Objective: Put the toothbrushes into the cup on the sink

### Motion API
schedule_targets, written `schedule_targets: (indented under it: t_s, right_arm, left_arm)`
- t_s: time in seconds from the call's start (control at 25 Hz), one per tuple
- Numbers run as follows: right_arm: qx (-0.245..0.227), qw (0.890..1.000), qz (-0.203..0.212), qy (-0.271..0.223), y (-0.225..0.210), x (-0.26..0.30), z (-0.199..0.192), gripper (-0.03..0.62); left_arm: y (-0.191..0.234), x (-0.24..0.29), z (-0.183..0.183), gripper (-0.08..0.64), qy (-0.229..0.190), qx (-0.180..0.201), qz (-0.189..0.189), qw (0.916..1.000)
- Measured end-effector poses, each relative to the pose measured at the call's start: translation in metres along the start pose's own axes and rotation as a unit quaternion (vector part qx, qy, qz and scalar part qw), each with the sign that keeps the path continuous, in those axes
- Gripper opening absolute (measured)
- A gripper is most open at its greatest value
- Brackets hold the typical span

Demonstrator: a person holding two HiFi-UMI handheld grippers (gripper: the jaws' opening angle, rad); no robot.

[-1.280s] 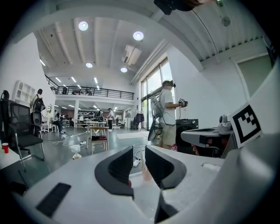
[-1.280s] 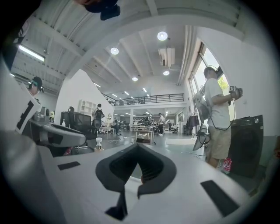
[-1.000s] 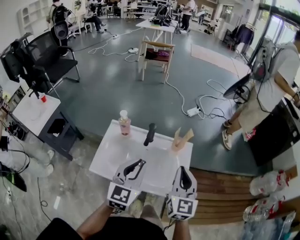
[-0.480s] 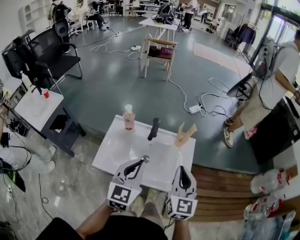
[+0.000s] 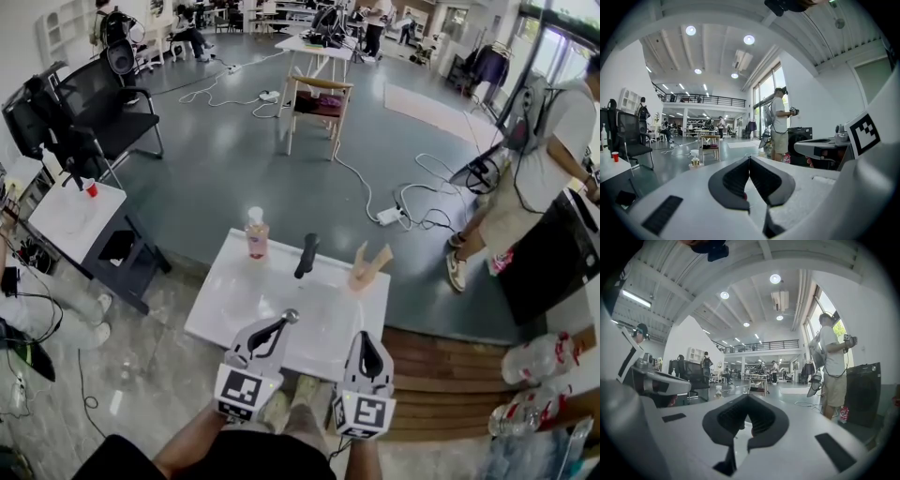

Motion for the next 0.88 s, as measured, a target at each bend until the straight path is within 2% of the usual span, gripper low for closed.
schedule_targets:
  t_s: [0.68, 0.88]
  right_arm:
    - [0.000, 1.000, -0.005, 0.006, -0.0001, 0.0028, -0.0012, -0.002]
    - [0.000, 1.000, -0.003, 0.007, 0.0006, 0.0031, -0.0026, -0.002]
  left_arm:
    - [0.0022, 0.0019, -0.0037, 0.005, 0.001, 0.008, -0.001, 1.0000]
    - [0.0004, 0.0019, -0.0062, 0.005, 0.006, 0.000, -0.002, 1.0000]
Point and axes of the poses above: the fingertips, and each gripper's own axes: x forward along the fingers, y to its left, z out of its top, the point moved 2 cm from there along -x, backward along the fingers, and after that the axes turned 4 degrees about -z, right-handed, at the moved point
